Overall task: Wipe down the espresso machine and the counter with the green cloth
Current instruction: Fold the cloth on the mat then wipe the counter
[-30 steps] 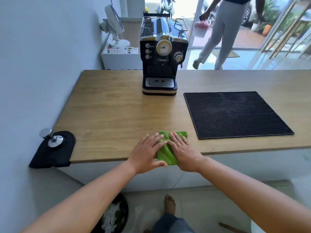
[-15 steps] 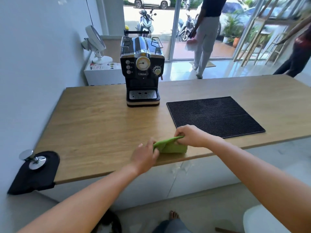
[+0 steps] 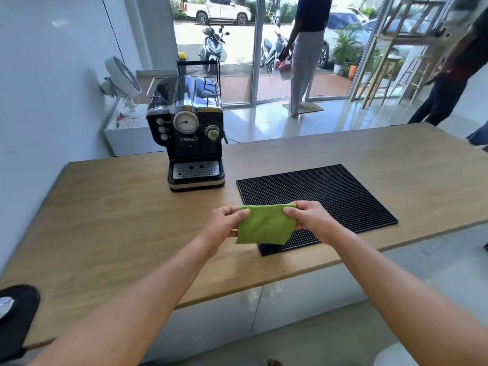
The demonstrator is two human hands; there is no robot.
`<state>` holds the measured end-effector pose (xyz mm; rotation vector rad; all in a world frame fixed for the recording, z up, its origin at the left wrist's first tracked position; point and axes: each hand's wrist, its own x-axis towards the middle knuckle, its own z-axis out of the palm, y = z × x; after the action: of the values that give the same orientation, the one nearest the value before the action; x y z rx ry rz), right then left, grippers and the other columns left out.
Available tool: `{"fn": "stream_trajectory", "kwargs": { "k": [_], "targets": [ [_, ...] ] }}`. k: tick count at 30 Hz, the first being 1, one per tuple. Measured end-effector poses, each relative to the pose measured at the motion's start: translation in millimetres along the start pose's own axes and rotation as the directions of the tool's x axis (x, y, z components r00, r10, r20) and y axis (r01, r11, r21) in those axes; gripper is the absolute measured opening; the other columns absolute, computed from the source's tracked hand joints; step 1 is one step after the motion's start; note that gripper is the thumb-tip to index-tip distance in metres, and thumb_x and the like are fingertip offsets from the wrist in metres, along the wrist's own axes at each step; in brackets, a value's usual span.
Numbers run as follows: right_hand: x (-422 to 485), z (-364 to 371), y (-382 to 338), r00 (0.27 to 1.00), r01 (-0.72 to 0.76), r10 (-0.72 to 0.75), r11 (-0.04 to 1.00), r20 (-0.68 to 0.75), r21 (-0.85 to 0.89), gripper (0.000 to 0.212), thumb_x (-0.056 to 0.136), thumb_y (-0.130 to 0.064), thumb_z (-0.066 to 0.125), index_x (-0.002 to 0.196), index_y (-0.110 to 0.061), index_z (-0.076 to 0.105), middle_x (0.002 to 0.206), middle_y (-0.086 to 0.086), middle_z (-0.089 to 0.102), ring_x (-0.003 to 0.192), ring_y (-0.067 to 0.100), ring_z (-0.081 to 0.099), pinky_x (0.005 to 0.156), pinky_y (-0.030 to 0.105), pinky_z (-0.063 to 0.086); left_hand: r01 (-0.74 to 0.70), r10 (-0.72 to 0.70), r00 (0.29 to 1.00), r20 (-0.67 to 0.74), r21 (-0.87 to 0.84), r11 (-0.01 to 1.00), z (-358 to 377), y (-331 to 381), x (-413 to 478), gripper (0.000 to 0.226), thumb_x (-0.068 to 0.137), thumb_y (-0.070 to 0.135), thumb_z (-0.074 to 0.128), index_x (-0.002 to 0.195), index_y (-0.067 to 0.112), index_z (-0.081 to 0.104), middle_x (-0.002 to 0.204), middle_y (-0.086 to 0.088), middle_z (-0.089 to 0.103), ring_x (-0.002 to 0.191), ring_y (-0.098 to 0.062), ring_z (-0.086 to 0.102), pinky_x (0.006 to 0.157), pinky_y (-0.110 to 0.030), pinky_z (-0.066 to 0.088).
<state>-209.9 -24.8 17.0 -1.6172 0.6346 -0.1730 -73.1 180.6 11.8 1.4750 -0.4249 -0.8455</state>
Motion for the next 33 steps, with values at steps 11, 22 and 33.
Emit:
{"fn": "stream_trajectory", "kwargs": {
  "k": [11,22,33],
  "targets": [
    [77.8,-50.4,32.0,0.991,-0.135,0.126,0.934,-0.048,-0.331,0.01,0.087,-0.017,0.072,0.095,-0.012,0.069,0.081,0.006,0.066,0.061,0.016,0.063,0.043,0.029,0.053,0.242,-0.144,0.944,-0.298,0.325,0.914,55.5,-44.6,73.4,0.015,0.085,0.031,0.069,0.079,0.018,0.064,0.077,-0.007,0.07,0.062,-0.024,0.069,0.054,-0.044,0.059],
    [127.9,-46.9,51.6,0.976,0.044,-0.179,0.717,-0.122,-0.696,0.015,0.087,-0.033,0.069,0.101,-0.027,0.069,0.091,-0.007,0.063,0.095,0.017,0.06,0.085,0.033,0.046,0.215,0.292,0.902,-0.319,0.916,0.338,60.1,-51.6,119.7,0.026,0.089,0.048,0.055,0.11,0.035,0.061,0.107,0.009,0.068,0.101,-0.017,0.061,0.079,-0.031,0.043],
    [121.4,-37.4,76.8,0.792,0.339,-0.603,0.31,0.092,-0.888,0.04,0.081,-0.014,0.068,0.12,-0.022,0.065,0.13,0.004,0.059,0.126,0.025,0.052,0.099,0.041,0.035,0.069,0.569,0.809,-0.149,0.985,0.159,65.4,-68.6,118.1,0.019,0.084,0.036,0.065,0.103,0.038,0.065,0.114,0.008,0.058,0.108,-0.015,0.055,0.092,-0.035,0.039]
  ]
}}
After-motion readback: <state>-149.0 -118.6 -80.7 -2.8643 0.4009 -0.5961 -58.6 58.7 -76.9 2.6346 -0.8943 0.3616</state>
